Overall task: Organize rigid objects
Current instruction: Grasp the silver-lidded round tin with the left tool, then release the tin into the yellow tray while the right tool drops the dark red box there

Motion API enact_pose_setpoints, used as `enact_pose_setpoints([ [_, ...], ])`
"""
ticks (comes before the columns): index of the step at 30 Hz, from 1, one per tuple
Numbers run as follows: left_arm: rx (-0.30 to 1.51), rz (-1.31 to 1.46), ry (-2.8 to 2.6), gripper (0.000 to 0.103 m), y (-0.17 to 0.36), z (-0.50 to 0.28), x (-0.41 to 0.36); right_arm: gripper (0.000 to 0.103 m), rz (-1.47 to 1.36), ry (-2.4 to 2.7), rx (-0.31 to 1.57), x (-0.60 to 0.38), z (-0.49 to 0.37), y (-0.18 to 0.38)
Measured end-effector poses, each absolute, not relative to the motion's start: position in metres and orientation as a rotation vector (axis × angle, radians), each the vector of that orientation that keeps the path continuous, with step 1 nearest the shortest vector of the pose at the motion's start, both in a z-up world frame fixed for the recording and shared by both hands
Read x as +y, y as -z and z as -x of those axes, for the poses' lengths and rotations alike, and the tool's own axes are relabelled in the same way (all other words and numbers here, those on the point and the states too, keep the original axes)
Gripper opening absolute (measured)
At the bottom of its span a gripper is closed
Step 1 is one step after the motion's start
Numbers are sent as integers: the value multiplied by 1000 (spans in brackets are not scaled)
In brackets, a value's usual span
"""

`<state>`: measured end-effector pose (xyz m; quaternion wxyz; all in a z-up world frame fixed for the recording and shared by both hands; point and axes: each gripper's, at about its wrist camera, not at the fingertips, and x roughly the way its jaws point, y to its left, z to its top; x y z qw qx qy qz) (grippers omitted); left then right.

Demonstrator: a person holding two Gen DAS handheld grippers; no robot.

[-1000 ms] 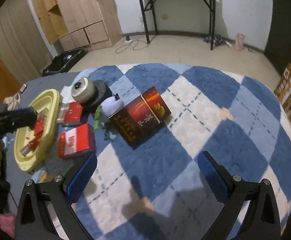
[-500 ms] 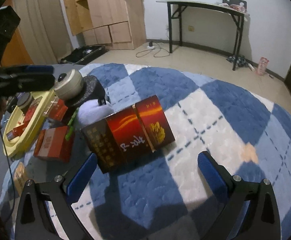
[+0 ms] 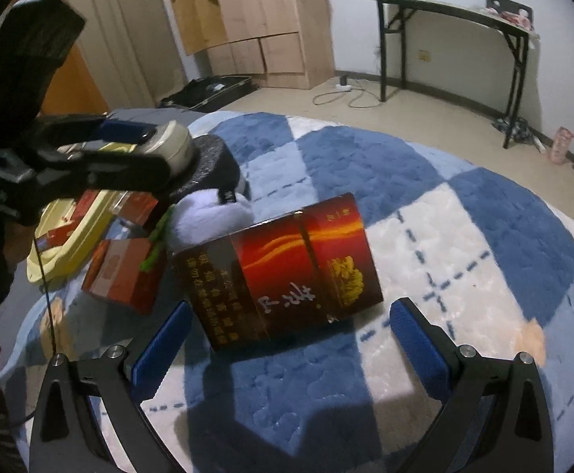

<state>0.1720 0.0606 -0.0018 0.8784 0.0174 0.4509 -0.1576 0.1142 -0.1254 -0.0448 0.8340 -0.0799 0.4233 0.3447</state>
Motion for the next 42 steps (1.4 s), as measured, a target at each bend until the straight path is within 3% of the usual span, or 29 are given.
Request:
enact_pose_setpoints([
  [6, 963, -10, 328, 73, 9, -176, 64, 103, 201, -710, 890, -118, -122, 49],
  [9, 961, -14, 317, 61, 11, -177, 66, 103, 202, -692, 893, -113, -129, 54],
  [10, 956, -7, 308, 53, 10, -177, 68, 103, 208, -689, 893, -110, -130, 55],
  [13, 961, 69, 304, 52, 10, -182, 81, 100, 220, -663, 888, -105, -131, 59],
  [14, 960, 76, 306, 52, 11, -182, 82, 93, 225, -654, 881, -105, -131, 60],
  [23, 948, 137, 292, 52, -9, -171, 100, 92, 205, -613, 865, -120, -120, 49],
  [29, 900, 193, 252, 52, -46, -134, 140, 92, 172, -587, 836, -128, -98, 5],
  [35, 904, 233, 143, 52, -57, -81, 211, 92, 247, -714, 789, -52, -52, -35],
  [42, 983, 273, -39, 52, -24, -28, 313, 92, 377, -884, 774, 102, 1, -43],
])
